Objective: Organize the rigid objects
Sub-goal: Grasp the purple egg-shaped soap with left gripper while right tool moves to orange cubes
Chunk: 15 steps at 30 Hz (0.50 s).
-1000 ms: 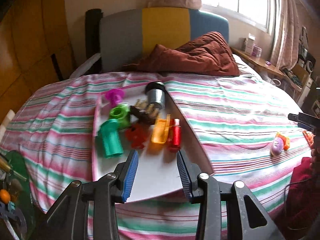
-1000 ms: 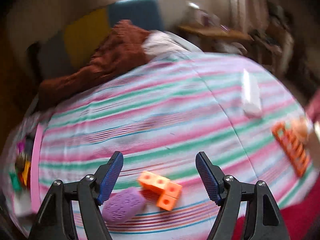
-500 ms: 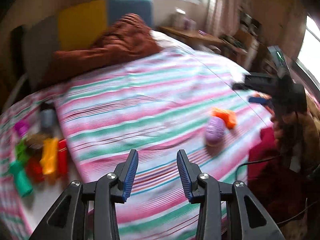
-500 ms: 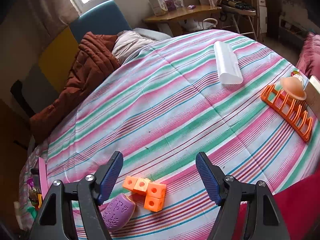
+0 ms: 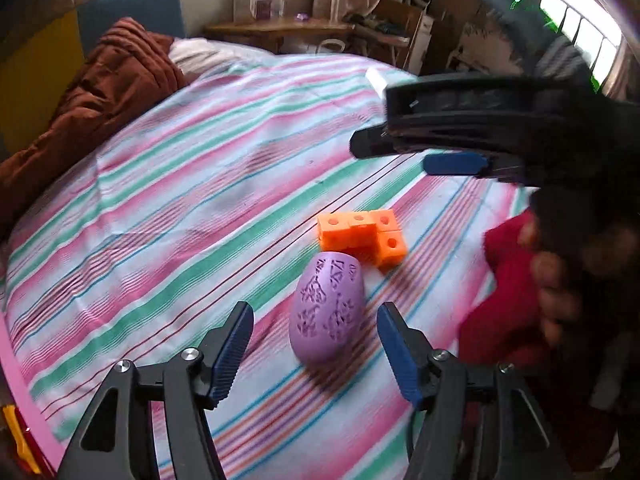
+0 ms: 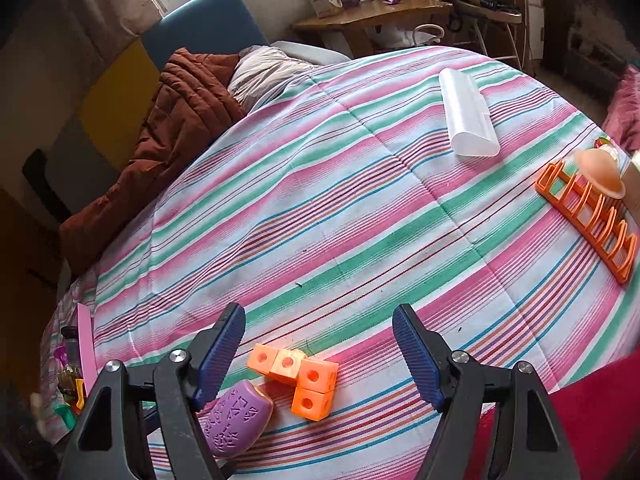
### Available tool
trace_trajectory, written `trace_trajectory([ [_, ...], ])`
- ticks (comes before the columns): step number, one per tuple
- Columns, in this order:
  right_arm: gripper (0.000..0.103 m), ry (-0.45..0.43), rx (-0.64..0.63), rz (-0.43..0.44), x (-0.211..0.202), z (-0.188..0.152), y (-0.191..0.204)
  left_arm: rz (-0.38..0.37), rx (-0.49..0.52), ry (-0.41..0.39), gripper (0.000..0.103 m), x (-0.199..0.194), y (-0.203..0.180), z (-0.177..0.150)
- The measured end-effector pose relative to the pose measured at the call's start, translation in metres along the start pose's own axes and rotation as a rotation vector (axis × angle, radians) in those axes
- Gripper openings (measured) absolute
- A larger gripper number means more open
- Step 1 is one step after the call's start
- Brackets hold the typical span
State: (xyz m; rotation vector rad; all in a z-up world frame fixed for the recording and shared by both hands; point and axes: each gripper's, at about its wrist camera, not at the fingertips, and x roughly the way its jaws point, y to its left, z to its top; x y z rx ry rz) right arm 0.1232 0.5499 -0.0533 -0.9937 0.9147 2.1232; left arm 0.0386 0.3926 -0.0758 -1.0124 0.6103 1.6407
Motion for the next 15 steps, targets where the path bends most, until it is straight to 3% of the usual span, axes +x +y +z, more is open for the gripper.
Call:
trace_trajectory([
  [6,0.077,0.01,0.004,-0.007,0.004,0.002,-0.001,0.003,-0.029,0.018,0.063,0.023,0.001,0.008],
  [8,0.077,0.017,0.003,-0.011,0.005,0.002,-0.001,-0.014,-0.054,0.034,0.043,0.029,0.003,0.006],
  [15,0.077,0.086,-0.058,-0.009,0.018,-0.003,0.009,0.044,-0.144,-0.025,0.043,0.005,0.02,-0.027],
])
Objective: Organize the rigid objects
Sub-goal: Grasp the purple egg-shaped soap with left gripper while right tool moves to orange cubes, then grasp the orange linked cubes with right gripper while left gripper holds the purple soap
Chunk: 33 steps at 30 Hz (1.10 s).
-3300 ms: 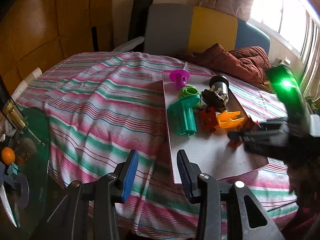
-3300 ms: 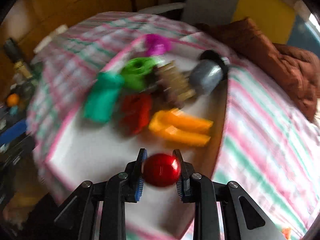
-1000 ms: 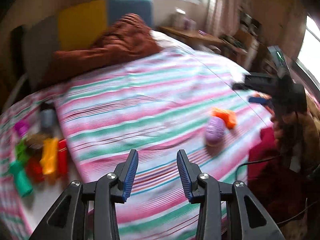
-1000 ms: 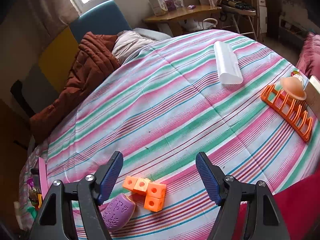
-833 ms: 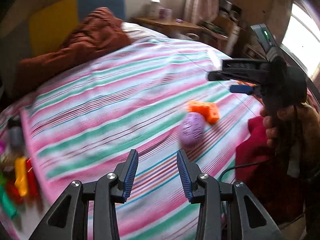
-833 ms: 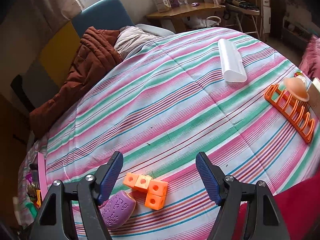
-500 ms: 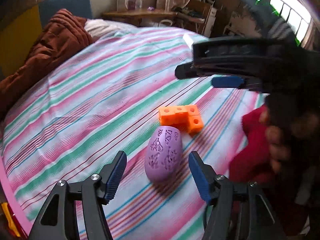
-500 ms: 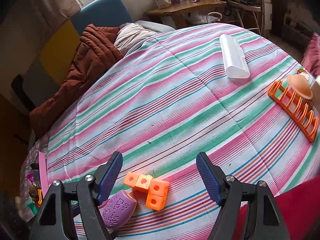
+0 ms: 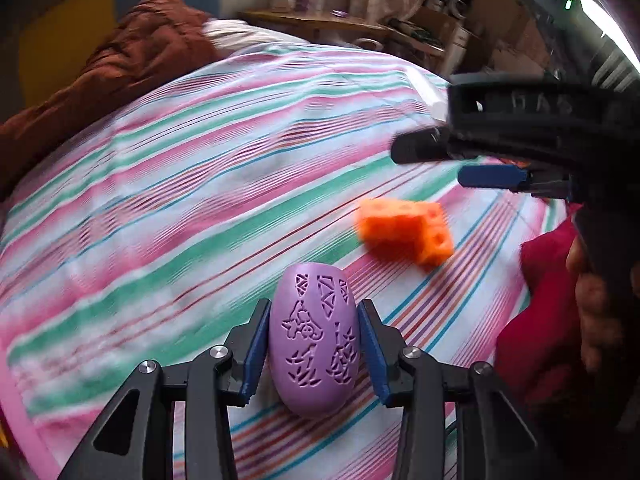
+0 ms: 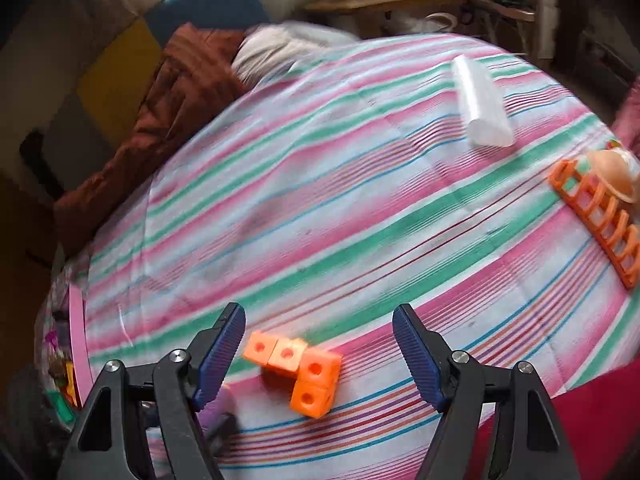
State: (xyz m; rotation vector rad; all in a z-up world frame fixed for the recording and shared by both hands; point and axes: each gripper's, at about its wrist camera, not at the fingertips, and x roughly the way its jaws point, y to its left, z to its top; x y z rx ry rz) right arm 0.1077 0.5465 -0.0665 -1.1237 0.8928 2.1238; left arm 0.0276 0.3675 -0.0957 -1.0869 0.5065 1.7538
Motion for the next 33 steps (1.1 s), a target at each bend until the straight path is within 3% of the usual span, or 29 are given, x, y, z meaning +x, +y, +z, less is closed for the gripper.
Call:
trace_trajectory([
  [4,0.078,0.054,-0.091,-0.015,0.012,-0.006,0.017,0.045,-0.06,-0.027,0.043,-0.019,0.017,-0.023],
  [9,0.078,0.109,-0.114,-0.048,0.026,-0.011,0.022,0.075,-0.115,-0.06,0.043,-0.038,0.029,-0.046],
  [17,0.082,0.105,-0.166,-0.13,0.041,-0.013,0.037,0.09,-0.141,-0.085,0.043,-0.052,0.037,-0.067],
  [19,0.062,0.102,-0.256,-0.184,0.043,-0.017,0.048,0.089,-0.146,-0.091,0.043,-0.051,0.039,-0.069],
  [20,0.062,0.09,-0.312,-0.199,0.042,-0.021,0.055,0.09,-0.146,-0.093,0.043,-0.051,0.039,-0.07],
  [26,0.062,0.11,-0.524,0.011,0.041,-0.044,0.099,0.125,-0.109,-0.115,0.042,-0.05,0.033,-0.077],
  [29,0.062,0.117,-0.599,-0.019,0.046,-0.054,0.108,0.127,-0.107,-0.123,0.042,-0.049,0.034,-0.077],
  [33,0.063,0.13,-0.572,0.006,0.047,-0.051,0.102,0.136,-0.096,-0.13,0.042,-0.05,0.032,-0.078],
])
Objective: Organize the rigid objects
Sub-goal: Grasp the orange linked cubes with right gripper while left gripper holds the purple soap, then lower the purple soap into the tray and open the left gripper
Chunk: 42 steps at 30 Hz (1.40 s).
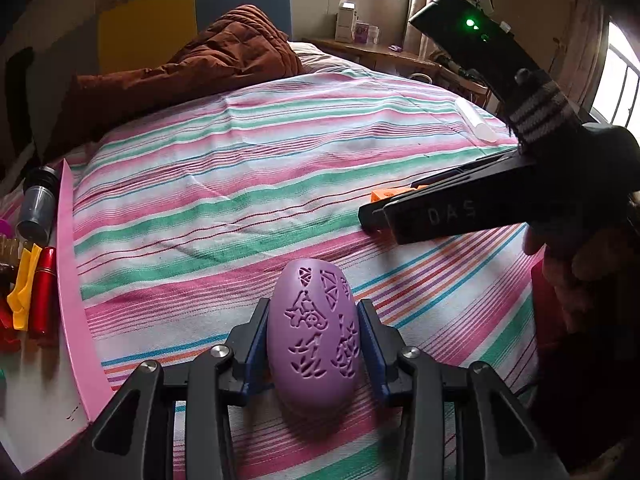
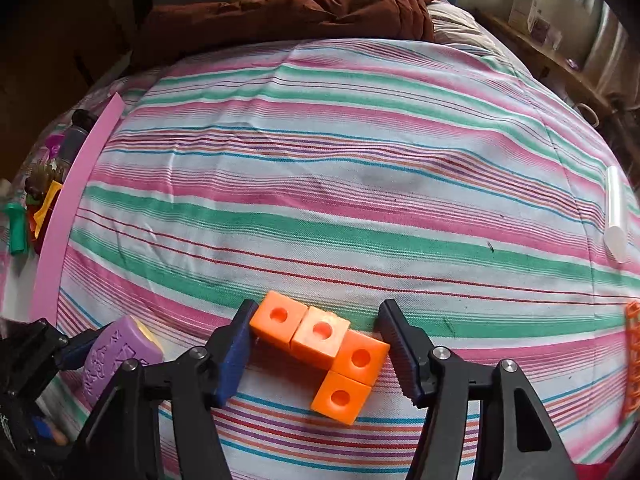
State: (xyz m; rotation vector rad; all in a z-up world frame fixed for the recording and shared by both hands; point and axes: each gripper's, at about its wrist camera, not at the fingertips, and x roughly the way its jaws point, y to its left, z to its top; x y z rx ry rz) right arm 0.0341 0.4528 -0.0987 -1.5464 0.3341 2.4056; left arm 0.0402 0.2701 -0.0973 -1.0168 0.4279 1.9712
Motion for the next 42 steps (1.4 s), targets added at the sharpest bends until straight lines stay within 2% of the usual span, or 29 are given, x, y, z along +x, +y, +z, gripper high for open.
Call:
trace_trajectory([
  [7,0.063,-0.014,-0.045,-0.039,0.0,-0.004,0.011,0.012,-0.036,0.015,0.042,-0.013,0.0,0.004],
  [10,0.062,-0.018,-0.065,-0.05,0.001,-0.004,0.013,0.021,-0.039,-0.024,0.042,-0.031,0.001,0.006],
  [18,0.062,-0.034,-0.105,-0.077,0.001,-0.006,0.026,0.113,-0.085,-0.119,0.042,-0.08,0.021,0.016],
  [25,0.062,-0.042,-0.116,-0.086,0.0,-0.008,0.028,0.186,-0.19,-0.137,0.042,-0.109,0.063,0.005],
  [32,0.062,-0.048,-0.12,-0.088,0.001,-0.008,0.026,0.252,-0.294,-0.131,0.042,-0.117,0.105,-0.011],
  [42,0.062,-0.05,-0.124,-0.092,-0.001,-0.009,0.027,0.328,-0.521,-0.109,0.042,-0.138,0.184,-0.055],
])
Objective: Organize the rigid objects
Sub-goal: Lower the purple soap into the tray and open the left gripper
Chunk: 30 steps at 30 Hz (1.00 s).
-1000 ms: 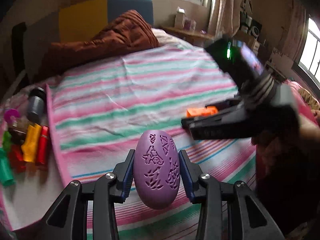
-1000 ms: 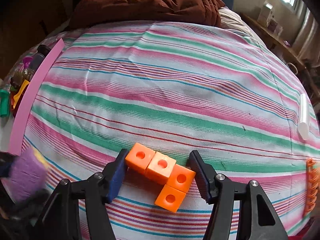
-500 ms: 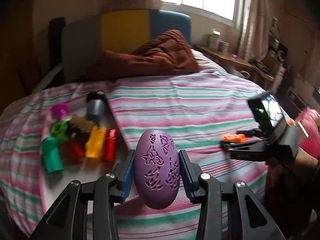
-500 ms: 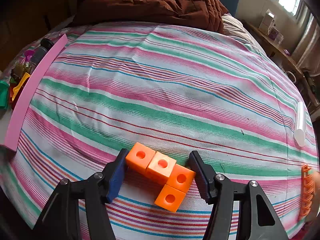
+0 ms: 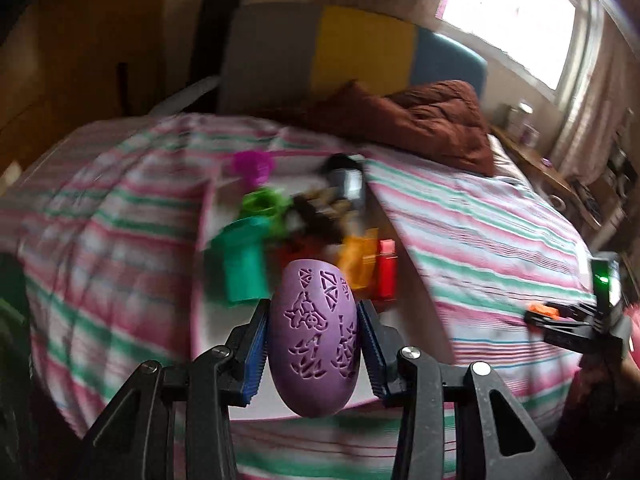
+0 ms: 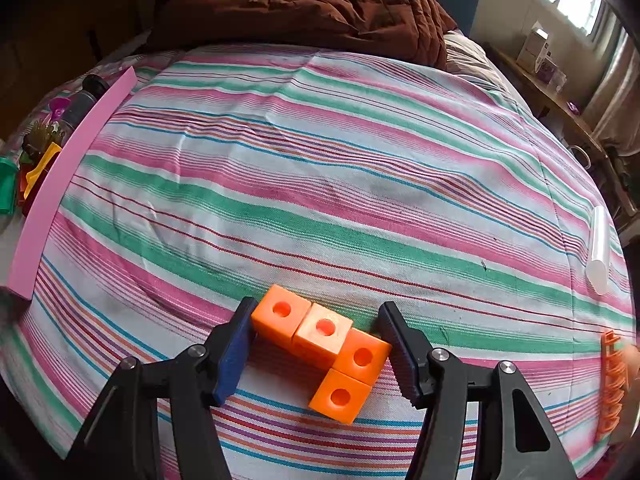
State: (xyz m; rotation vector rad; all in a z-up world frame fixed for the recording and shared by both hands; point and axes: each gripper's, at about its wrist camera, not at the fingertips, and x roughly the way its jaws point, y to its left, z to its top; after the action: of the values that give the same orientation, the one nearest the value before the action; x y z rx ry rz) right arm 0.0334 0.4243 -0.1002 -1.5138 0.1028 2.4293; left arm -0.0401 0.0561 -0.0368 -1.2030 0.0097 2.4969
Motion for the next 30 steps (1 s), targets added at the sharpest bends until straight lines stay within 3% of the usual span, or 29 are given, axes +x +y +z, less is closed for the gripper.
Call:
trace_trajectory([
  [11,0.062,0.0,-0.003,-0.003,-0.001,0.0,0.001,0.058,-0.028,0.122,0.042,0.041,0.023,-0.012],
  [18,0.062,0.0,-0.002,-0.003,-0.001,0.0,0.001,0.105,0.005,0.075,0.043,0.039,0.021,-0.011],
  [30,0.062,-0.003,-0.019,-0.019,-0.001,-0.001,0.005,0.173,-0.002,-0.029,0.043,0.0,0.025,-0.001],
])
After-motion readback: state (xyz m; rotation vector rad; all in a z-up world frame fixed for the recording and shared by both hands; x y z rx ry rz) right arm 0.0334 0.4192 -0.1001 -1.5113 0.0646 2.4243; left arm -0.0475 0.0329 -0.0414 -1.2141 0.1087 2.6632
